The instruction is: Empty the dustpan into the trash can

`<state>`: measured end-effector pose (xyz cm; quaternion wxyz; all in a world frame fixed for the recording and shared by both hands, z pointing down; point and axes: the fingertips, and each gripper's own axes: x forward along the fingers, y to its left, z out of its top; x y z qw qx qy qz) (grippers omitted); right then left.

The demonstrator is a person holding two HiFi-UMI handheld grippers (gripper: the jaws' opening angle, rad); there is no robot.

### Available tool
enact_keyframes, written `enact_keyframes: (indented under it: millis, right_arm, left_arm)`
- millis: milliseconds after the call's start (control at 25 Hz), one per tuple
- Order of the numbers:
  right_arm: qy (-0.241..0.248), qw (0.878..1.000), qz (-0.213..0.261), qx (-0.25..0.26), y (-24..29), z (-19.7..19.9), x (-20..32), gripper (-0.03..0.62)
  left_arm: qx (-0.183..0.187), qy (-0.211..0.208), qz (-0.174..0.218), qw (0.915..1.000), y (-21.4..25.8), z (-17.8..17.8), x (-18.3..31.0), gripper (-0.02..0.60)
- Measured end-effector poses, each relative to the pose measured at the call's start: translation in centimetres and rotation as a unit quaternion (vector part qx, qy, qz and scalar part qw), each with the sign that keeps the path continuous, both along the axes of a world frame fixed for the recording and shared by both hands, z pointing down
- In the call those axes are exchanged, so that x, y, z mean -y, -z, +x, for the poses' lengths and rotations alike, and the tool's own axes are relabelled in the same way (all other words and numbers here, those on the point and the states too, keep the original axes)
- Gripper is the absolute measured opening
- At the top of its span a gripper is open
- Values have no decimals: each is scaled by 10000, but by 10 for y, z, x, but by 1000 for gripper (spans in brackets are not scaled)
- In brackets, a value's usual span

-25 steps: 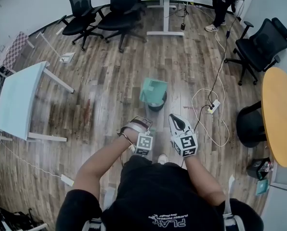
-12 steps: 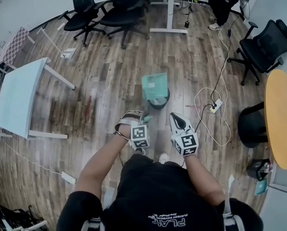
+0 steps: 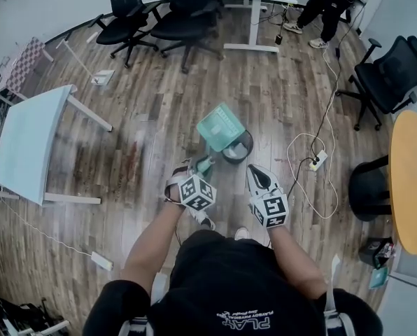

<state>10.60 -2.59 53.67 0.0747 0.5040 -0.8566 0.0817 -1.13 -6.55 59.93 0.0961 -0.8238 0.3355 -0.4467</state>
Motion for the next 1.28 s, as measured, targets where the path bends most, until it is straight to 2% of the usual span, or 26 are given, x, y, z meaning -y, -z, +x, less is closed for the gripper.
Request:
enact_keyframes:
  millis: [120,240,440,600,680,800,960,1280]
  right_arm:
    - [67,10000,42,-48,3,-12,12,23]
    - [114,9999,45,-74,4,-23,24,24]
    - [199,9997,63,-123,10,-51,49,23]
    - [220,9996,25,-186,9,-74,66,23]
    - [209,9995,28,-215,9,-87,75,23]
    - [185,9995,23,-259,9,-103,91,24]
    - [122,9995,-8,-302,6,-125,107,23]
    - [23,9986,-132,-505,-5,-146,133,23]
  left_arm:
    - [-388,560,1,9977,6,-20,13,106]
    - [-823,1167,-140,9896,7,-45,26,106]
    - [-1518,1988,-416,9673,11,-95,47,106]
    - [-1971,2417,-603,9482,12,-128,54,106]
    - [-2058,2493,-642,9441,10,-141,57,106]
    - [-2019,2452,-651,9460,6,-155,65,106]
    - [-2024,2551,-695,9429,1,-179,78,106]
    - [-2082,2997,-905,9266,-20,-214,100,106]
